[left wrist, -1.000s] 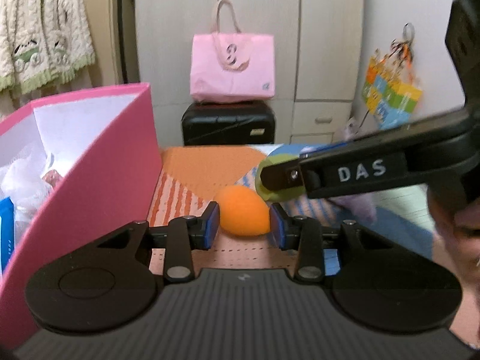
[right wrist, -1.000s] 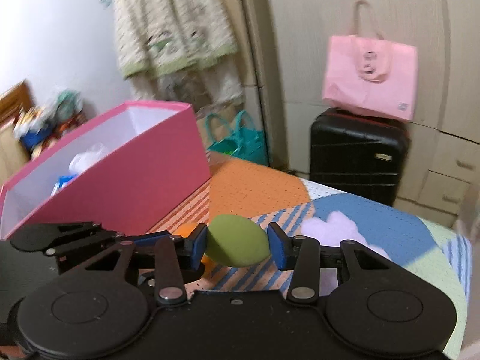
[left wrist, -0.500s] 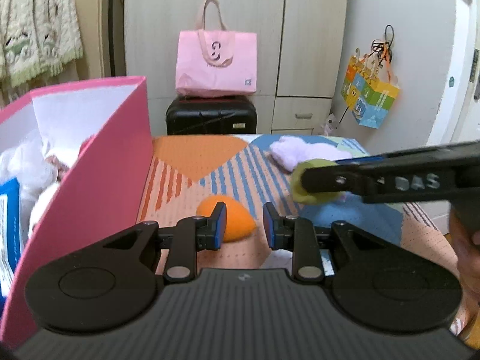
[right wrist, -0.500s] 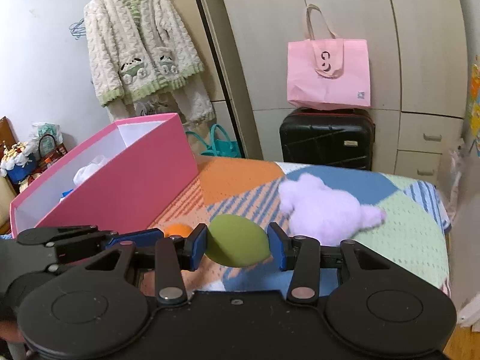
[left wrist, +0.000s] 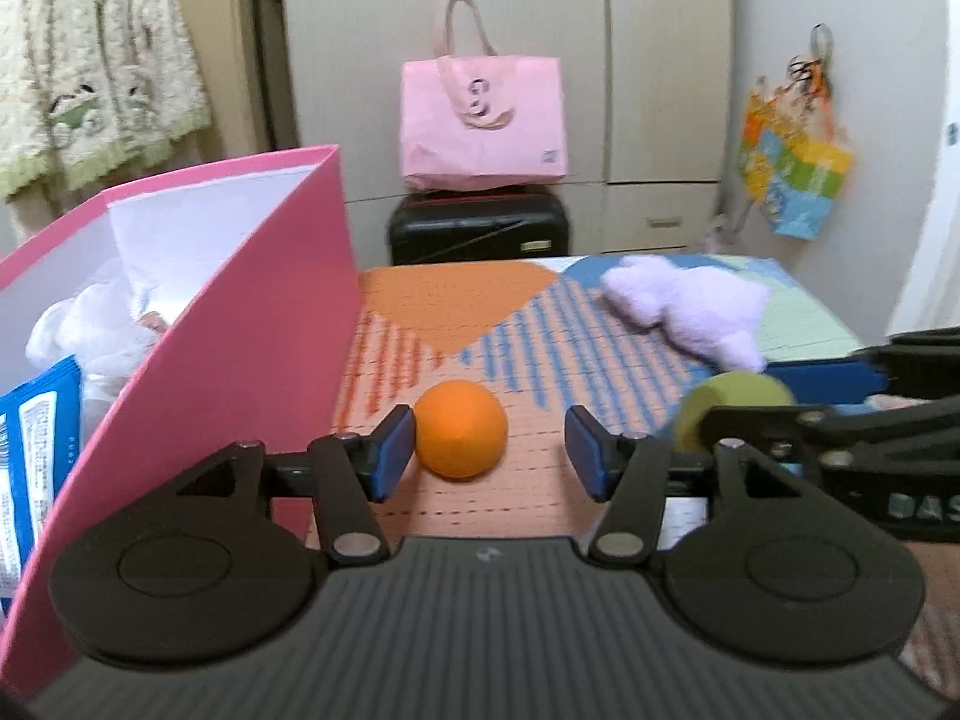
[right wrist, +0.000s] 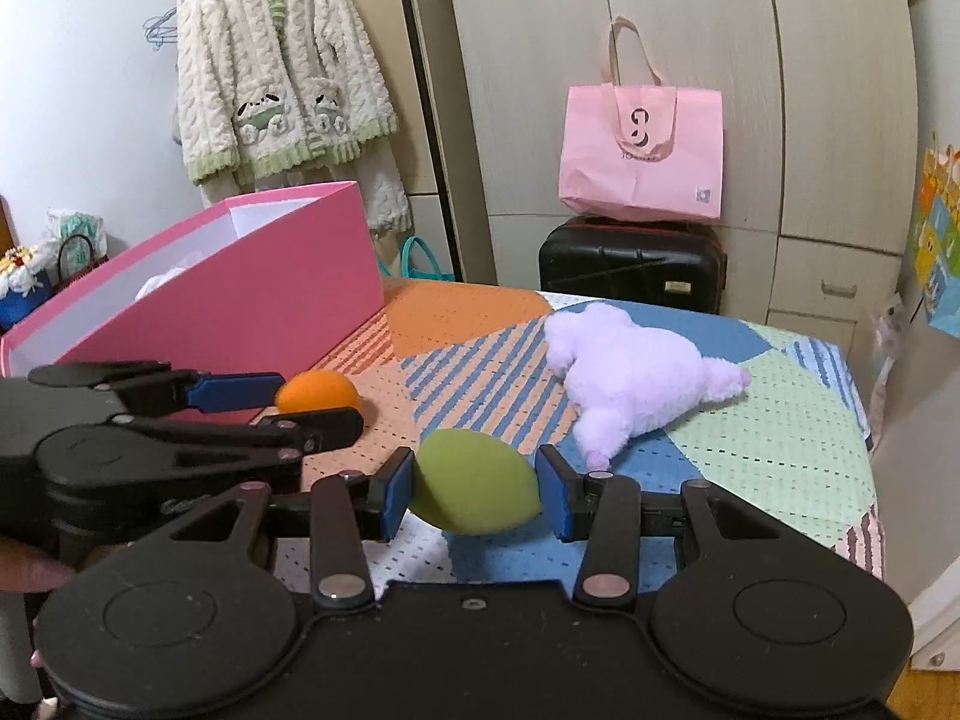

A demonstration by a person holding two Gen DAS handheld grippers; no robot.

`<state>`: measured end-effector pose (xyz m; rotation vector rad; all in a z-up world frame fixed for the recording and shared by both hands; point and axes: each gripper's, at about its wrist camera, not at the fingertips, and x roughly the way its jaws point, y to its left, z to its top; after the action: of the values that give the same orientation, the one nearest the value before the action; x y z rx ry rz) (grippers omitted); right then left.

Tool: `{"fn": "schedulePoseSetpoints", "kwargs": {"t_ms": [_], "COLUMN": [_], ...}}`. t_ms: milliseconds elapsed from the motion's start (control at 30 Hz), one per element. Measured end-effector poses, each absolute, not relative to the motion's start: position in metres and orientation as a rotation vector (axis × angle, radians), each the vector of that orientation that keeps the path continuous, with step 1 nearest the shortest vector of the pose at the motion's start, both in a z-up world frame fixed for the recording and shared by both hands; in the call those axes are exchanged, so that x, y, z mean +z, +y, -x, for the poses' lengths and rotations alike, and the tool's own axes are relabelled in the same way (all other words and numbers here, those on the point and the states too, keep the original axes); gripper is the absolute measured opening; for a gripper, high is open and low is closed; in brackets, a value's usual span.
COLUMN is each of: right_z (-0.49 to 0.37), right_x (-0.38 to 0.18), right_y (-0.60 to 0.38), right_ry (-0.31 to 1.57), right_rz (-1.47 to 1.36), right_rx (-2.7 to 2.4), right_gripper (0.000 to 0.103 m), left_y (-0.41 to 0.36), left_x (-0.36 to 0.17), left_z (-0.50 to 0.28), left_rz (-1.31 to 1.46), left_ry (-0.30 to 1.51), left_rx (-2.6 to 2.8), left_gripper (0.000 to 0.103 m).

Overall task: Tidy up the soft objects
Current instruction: 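Grasp the orange sponge with the left gripper while the right gripper grasps the green sponge, then carry the orange sponge with the left gripper while the right gripper carries the green sponge over the pink box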

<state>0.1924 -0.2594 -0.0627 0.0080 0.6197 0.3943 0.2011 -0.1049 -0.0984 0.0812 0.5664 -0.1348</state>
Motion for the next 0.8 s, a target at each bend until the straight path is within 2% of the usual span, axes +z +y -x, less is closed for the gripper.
{"fn": "schedulePoseSetpoints", "kwargs": {"t_ms": [33,133,467,800], "right_z": [-0.192,-0.190,-0.177,-0.145], "right_x": [-0.063,-0.064,-0.066,-0.069], "right_y": [-0.259,-0.257,-0.254,-0.239], "right_ry": [0.615,0.604,0.606,0.642], "right_rz": [-0.003,0.012,0.003,0.066], "right_rx": [0.392,0.381,0.347,0.324], "right_gripper": [0.049,0.049,0.049,0.049], "left_y": [-0.105,-0.109,-0.101,-0.077], "left_x": [-0.100,-0.104,-0.096,-0.097], "left_z": [-0.203,-0.205,-0.193,-0.142], "left_rz": [-0.088,-0.156,-0.094,0.025], "left_ry": [0.568,0.570,0.575,0.625], "left_rx": [-0.117,-0.036,-0.118,-0.301], "left_gripper": [0.052,0.034,0.032,0.032]}}
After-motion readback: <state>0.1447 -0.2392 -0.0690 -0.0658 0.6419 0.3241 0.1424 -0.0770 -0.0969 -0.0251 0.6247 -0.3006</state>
